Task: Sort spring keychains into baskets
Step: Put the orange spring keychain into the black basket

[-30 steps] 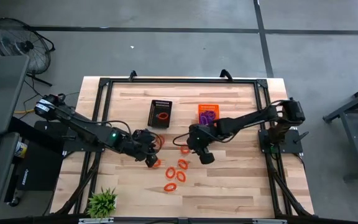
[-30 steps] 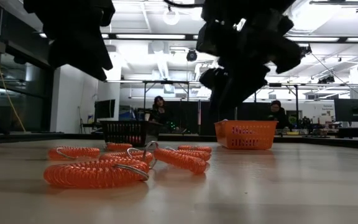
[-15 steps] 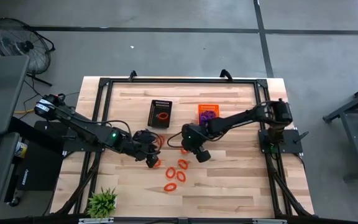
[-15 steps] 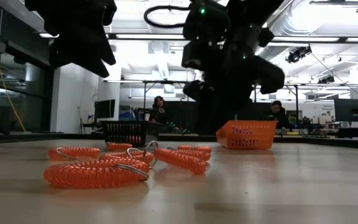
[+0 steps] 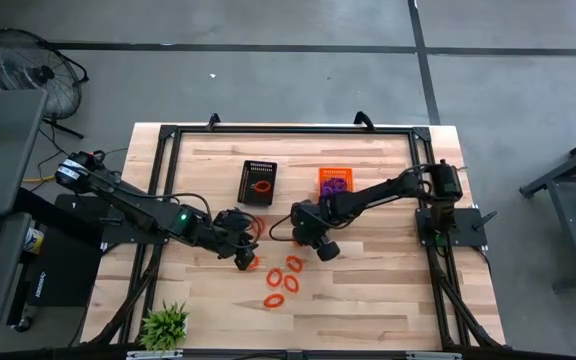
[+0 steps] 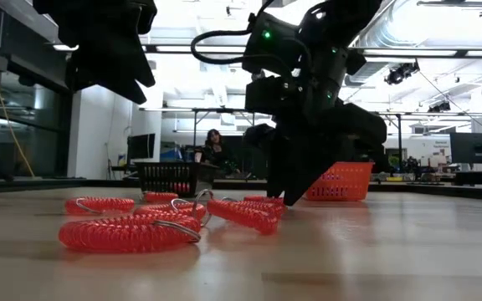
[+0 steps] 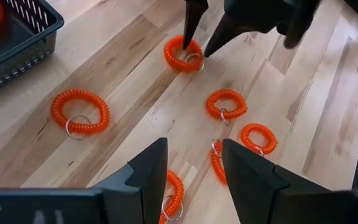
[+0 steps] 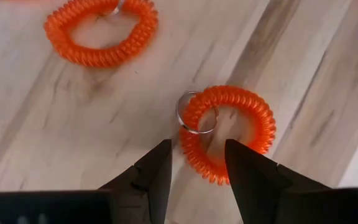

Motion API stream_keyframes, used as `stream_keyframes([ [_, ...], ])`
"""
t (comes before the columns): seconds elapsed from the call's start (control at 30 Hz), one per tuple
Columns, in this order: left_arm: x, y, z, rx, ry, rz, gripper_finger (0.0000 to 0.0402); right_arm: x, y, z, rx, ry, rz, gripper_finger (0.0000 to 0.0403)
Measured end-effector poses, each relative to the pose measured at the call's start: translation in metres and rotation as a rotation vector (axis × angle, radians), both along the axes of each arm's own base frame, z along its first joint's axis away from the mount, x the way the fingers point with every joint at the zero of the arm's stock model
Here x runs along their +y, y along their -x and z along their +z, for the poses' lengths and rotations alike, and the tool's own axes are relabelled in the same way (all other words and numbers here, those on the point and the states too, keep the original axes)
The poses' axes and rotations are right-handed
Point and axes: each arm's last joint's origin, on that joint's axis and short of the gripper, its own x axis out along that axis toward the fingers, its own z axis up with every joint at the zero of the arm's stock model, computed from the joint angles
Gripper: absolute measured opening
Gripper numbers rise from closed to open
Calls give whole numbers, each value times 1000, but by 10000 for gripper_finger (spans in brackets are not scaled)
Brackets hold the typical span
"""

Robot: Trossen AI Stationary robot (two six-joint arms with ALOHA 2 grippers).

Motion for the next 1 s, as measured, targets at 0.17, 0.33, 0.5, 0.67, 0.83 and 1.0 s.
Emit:
stream_keyframes([
  [0.17,0,0,0,3,1,-3,151,1,2,-3,5,12,8,141],
  [0.33,0,1,-1,10,4,-7,151,5,6,-7,9,28,32,126],
  [0.5,0,1,-1,15,9,-18,151,9,11,-12,20,47,37,100],
  [0.67,0,1,-1,16,8,-21,151,13,12,-12,24,50,46,62],
  [0.83,0,1,-1,16,9,-23,151,13,12,-13,35,20,-20,28],
  [1.0,-1,1,-1,17,12,-25,151,13,11,-12,43,-33,-137,23],
])
